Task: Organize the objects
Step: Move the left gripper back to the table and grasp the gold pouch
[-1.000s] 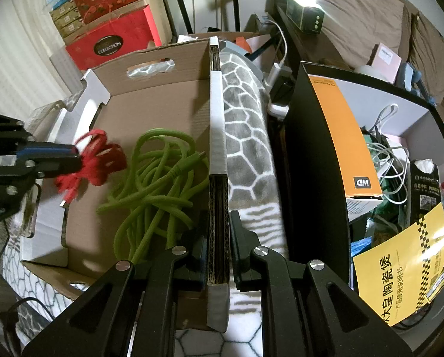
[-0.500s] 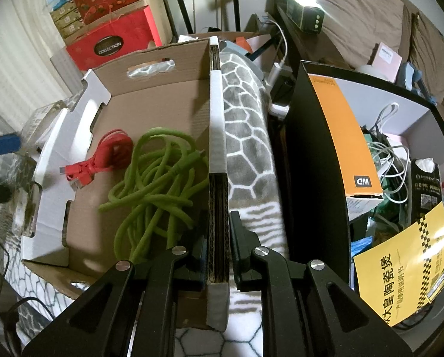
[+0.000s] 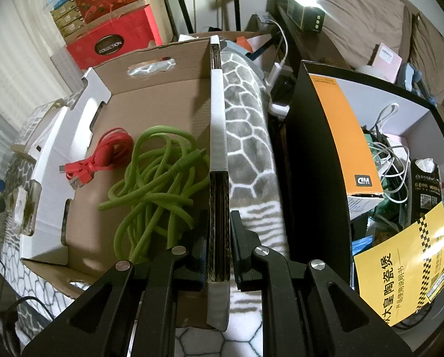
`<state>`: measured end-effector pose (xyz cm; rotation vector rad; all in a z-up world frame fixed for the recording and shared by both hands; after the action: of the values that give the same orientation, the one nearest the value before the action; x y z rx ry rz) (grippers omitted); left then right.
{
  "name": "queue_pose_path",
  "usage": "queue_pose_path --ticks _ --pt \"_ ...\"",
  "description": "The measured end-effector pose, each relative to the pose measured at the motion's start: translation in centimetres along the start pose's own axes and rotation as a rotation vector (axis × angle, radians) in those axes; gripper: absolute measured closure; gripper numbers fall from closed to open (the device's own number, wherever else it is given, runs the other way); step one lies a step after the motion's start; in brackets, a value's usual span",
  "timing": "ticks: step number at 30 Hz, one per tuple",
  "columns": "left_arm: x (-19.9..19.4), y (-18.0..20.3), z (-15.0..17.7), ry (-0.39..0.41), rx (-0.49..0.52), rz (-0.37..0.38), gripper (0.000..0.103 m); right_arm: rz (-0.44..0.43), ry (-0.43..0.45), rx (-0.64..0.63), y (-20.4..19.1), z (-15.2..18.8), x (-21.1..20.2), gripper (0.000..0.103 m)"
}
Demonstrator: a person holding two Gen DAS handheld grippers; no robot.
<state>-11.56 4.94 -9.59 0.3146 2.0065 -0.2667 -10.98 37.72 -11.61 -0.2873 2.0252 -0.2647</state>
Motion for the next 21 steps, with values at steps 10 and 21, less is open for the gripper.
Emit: queue_pose_path --ticks 10,21 --pt "-0.7 2.7 0.6 0.112 0.187 0.123 0.028 0.003 -0.003 0.000 0.0 0.1 -0.1 0.088" --pt "1.6 2.9 1.6 0.071 0.293 0.100 0.028 0.007 -0.005 -0.003 0.0 0.0 -0.1 0.088"
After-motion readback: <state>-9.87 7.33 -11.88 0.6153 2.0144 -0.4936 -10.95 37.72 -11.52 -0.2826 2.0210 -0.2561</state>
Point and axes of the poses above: each gripper's, at about its wrist camera, not at the fingertips, and x roughly the way its jaws point, y to its right, z to its underside, the point moved 6 cm from there along x, roughly the way its jaws point, and after that the axes turned 15 degrees about -z, right-handed, at the moved point
